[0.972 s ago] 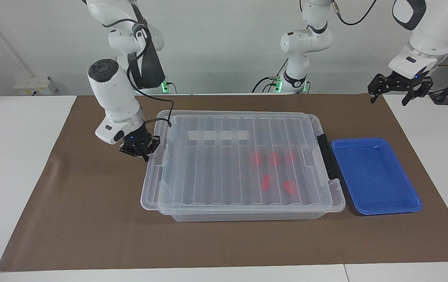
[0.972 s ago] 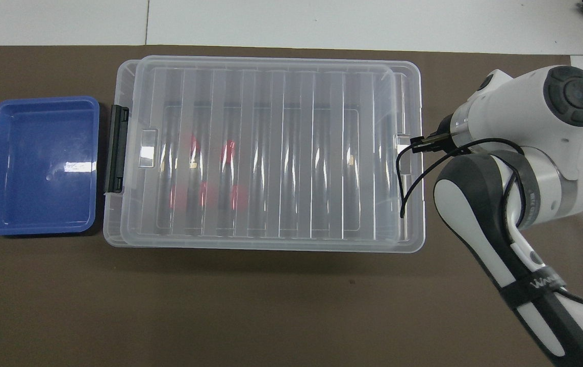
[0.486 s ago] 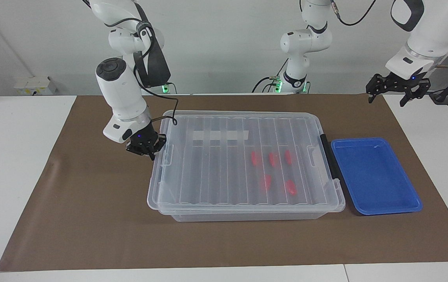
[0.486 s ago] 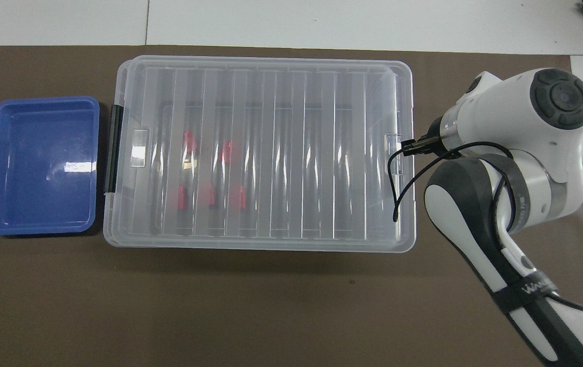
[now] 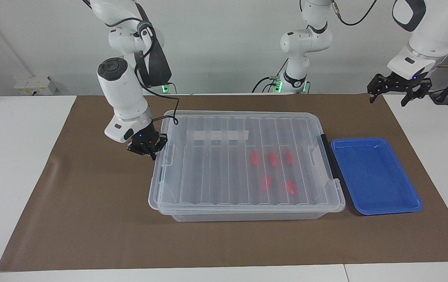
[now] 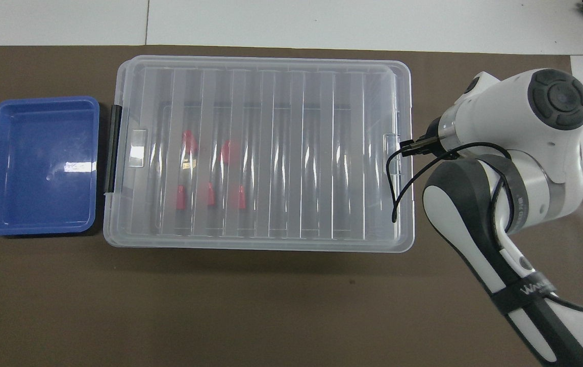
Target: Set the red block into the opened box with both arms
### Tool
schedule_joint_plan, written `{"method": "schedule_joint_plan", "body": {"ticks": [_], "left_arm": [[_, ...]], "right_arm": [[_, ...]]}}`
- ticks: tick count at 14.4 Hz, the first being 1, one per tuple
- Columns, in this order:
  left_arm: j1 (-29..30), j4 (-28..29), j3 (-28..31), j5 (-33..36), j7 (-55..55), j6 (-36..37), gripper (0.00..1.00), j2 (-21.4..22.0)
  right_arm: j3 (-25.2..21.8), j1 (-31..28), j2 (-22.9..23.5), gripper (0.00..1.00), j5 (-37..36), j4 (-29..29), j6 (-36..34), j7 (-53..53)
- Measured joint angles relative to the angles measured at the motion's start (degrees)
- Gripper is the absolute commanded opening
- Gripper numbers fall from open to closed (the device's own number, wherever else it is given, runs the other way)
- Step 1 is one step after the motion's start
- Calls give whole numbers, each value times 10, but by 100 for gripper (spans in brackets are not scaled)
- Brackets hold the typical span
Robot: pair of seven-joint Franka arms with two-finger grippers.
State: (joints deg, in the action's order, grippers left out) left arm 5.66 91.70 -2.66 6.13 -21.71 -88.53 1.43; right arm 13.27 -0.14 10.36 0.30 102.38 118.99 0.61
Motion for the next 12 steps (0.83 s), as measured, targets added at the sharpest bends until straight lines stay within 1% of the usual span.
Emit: {"method": "schedule_joint_plan", "body": {"ticks": [12], "left_arm": [[0,0,0,0,0,0,100,0]], "right_arm": [[4,0,-3,0,0,-4,-1,8]]}}
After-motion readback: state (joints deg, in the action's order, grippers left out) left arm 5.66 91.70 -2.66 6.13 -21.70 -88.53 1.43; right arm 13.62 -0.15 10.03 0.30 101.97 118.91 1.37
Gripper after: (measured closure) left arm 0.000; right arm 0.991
